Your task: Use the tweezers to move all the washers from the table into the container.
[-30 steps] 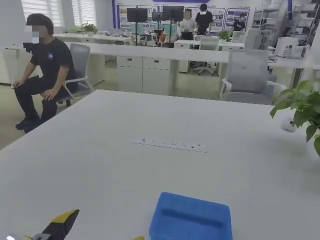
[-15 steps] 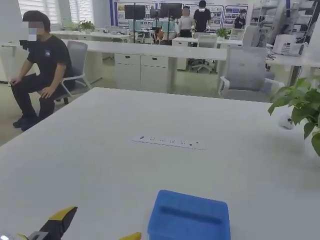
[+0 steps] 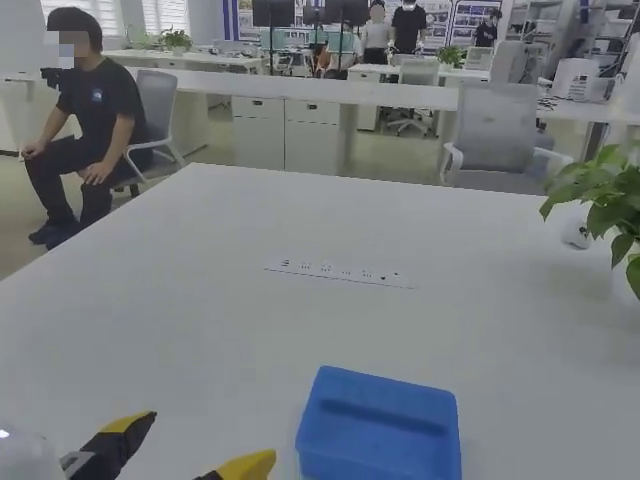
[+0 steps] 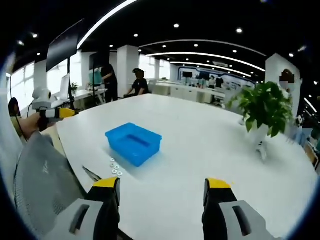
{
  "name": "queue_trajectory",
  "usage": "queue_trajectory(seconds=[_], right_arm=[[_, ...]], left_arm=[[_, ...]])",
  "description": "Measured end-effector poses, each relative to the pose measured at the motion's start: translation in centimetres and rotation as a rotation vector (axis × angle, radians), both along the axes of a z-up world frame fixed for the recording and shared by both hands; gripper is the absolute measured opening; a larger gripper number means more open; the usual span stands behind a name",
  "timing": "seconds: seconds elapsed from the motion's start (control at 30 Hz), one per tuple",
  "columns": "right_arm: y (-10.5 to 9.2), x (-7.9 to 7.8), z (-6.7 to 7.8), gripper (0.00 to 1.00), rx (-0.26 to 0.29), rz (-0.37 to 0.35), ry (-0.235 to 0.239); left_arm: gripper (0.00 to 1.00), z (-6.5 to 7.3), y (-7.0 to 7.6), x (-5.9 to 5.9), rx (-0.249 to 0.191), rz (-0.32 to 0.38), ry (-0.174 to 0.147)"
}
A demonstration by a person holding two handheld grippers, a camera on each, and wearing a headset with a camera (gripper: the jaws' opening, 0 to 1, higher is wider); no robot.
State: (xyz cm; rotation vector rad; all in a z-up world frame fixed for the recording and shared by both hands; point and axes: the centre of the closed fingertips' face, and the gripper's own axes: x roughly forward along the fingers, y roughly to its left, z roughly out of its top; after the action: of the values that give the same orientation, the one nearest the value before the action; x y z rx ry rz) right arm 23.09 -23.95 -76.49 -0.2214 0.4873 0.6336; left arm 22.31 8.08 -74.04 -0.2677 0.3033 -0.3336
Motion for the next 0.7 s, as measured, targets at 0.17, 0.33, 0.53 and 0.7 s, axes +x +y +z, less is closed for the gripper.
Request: queue_trajectory(seconds=[0.17,0.33,0.53,0.7], right_arm=[[4.3,-0.8,-0.5,0.35,0.026,0.187,0.04],[8.8,-1.7,-1.9,0.25,0.032,0.356,0.108],[11.8,-3.0,-4.3,0.16,-0.034,0.519,0.173],[13.8,-4.3,-6.2,0.14,-0.064,0.621,0.229]], left_arm=[[0.54,-1.5,-2.9,-1.1,-0.049,-0.21,0.106],[0.42,-3.7,-6.0,-3.0,-0.041,-0.44,0.23],[0.28,-6.3,-8.6,-4.8,0.018,-0.647,0.337],[0.19,-8.0,-9.6,-5.7,0.117,-0.764,0.382]])
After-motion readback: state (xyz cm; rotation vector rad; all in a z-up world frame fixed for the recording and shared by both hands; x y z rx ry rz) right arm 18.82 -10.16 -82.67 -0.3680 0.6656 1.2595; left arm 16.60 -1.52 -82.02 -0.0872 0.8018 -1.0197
